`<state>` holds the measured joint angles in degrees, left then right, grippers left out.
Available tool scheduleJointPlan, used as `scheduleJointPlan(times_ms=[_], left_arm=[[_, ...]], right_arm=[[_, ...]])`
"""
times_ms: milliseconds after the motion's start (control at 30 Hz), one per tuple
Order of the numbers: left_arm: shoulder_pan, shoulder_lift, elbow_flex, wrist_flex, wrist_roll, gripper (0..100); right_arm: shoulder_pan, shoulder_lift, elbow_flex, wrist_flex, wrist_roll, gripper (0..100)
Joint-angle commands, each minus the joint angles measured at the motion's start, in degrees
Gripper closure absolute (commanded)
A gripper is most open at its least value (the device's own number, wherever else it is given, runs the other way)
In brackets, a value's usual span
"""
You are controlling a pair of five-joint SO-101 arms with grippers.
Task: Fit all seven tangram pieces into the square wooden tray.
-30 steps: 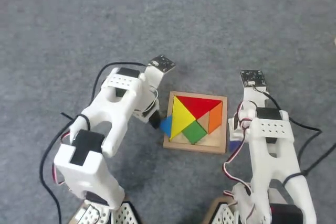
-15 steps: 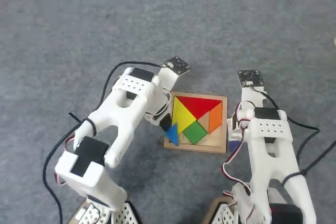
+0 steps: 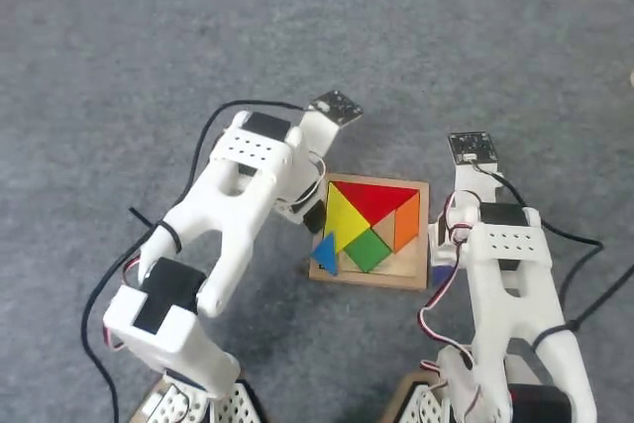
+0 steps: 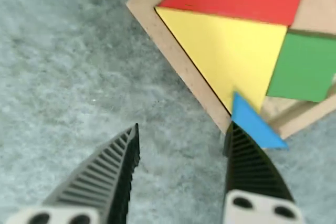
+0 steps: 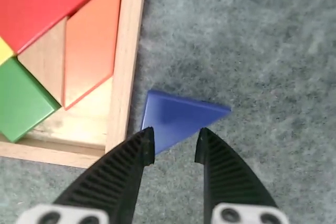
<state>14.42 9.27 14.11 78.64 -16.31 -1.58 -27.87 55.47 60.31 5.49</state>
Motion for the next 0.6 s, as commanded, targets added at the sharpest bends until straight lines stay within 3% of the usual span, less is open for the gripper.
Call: scheduleJointPlan(times_ms=[0,200,567], left_arm=[[0.26,-3.43,-4.18,4.13,0.44,75],[-0.09,-3.34,-4.26,7.91,0.44,76],[1.76,1.93,-4.44,5.54,3.08,76]], right_arm=[[-0.48,-1.89,-0.53,-0.48,-0.7,86.5],[-0.48,-1.89,-0.44,-0.31,-0.44,86.5],[-0.48,-1.89,-0.44,0.04,-0.18,86.5]])
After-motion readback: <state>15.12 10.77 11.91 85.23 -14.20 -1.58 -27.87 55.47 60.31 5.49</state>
